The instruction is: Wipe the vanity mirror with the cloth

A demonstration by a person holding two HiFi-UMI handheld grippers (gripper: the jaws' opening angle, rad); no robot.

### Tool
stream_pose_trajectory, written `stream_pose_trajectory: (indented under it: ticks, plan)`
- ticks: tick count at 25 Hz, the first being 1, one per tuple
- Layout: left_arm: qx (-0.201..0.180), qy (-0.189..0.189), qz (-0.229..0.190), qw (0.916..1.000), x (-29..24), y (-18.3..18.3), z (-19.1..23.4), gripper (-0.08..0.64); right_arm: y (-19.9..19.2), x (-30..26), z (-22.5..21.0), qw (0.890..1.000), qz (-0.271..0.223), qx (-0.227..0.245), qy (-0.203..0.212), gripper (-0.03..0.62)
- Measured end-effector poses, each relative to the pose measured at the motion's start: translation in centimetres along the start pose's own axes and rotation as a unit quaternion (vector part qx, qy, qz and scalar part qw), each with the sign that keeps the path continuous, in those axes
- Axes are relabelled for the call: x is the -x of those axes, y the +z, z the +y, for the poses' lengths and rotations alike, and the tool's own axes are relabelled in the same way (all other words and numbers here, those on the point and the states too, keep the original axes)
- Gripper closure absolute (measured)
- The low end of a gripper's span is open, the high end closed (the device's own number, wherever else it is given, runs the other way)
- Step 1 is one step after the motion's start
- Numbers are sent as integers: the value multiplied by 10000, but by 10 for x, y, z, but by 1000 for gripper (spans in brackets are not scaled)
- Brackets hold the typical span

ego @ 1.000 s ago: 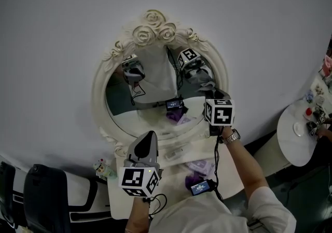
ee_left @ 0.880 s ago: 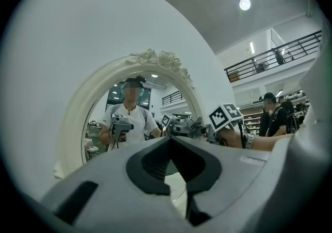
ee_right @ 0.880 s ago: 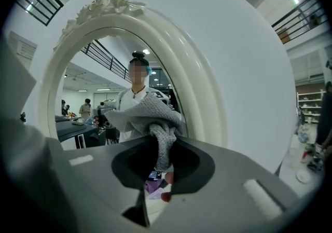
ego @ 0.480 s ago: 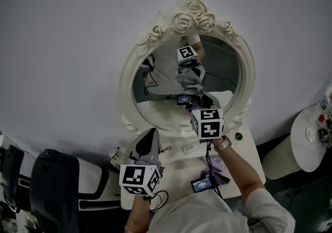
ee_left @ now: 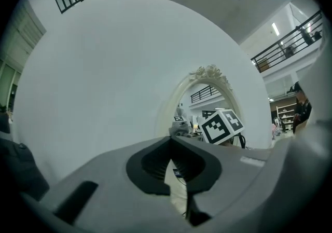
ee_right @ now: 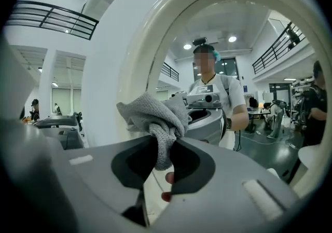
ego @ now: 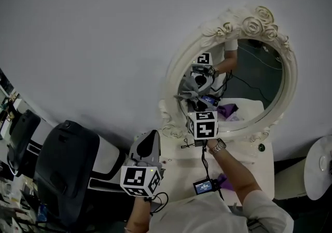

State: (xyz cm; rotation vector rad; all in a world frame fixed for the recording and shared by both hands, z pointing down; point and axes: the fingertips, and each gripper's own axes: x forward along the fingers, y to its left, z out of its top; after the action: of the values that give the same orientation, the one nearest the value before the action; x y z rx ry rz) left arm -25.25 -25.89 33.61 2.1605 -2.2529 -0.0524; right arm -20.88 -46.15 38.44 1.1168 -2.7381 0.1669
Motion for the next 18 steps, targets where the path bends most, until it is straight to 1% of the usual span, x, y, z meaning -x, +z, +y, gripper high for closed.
stream_pose_trajectory:
  ticks: [4,7,12,18]
  plan:
    - [13,165,78,9998,10,-6,13,558,-3,-11,9,10000,27,-55,7,525]
    - [-11,115,129,9998,6,-8,8,558,-3,-10,4,10000,13,-43,-33,525]
    - [-70,-210,169,9996,-11,-9,-22,558,-2,8,-29,9996,-46,-111,-242,526]
    - [-87,-671,218,9975,-35,-12,-69,558,-10,40,-96,9973,-39,-199,-713,526]
